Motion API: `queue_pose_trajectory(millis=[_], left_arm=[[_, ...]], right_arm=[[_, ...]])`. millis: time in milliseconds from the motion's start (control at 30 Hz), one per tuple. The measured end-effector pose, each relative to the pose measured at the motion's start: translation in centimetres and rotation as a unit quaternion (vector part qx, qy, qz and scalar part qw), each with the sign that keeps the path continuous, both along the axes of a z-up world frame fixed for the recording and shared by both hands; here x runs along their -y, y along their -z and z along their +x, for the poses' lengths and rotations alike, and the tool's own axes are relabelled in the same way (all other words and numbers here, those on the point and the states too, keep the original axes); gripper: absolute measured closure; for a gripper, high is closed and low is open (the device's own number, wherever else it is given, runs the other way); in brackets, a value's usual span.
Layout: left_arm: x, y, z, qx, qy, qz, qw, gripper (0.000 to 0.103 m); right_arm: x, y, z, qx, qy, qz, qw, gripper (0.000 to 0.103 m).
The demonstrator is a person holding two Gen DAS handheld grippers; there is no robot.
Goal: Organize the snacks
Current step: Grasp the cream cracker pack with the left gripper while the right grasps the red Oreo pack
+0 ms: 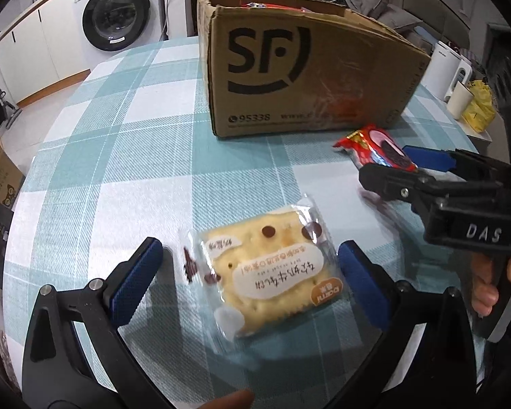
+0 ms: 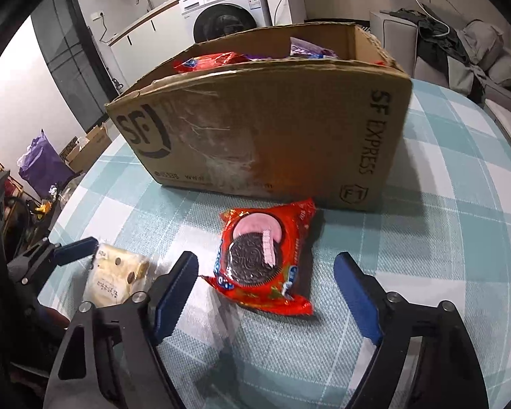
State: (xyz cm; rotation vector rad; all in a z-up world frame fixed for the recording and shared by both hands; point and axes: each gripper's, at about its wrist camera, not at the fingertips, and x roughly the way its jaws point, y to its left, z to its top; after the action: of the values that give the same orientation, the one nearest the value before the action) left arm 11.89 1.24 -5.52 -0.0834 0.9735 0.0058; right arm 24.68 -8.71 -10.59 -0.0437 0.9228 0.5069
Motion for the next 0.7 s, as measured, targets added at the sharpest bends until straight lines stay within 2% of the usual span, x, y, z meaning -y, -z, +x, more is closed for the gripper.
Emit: queue_pose_trajectory(millis=[100,233,467,633,700], left_arm=[[0.0,0.1,0.1,-0.003,-0.004,0.002,1.0000,0.001],[0.5,0.2,-0.3,-0.008,-0.005,0.017,0.9998,0.001],[1.0,0.3,-1.3,-0.006,-0.005,0.023,0.9997,0.001],[1.0,0.3,-1.4,-0.003,-0.005,0.022,0.9997,0.002],[1.0,0.1,-1.6,0.000,-0.010,0.022,0.9997,0.008]], right_arm=[[-0.3,0.0,-0.1,0.006,0.000,-0.004,1.000,0.025],[-0.3,0.1,-0.2,0.011,0.001,-0.002,1.000,0.033],[-0.4,0.2,-1.0,0.021,-0.011,0.007,1.000,0.052],[0.2,-0.1,-1.5,0.031,-0.016,0.009,0.999,0.057],[0.4,-0.1,-1.9,0.031,-0.015,0.012,0.999,0.058]])
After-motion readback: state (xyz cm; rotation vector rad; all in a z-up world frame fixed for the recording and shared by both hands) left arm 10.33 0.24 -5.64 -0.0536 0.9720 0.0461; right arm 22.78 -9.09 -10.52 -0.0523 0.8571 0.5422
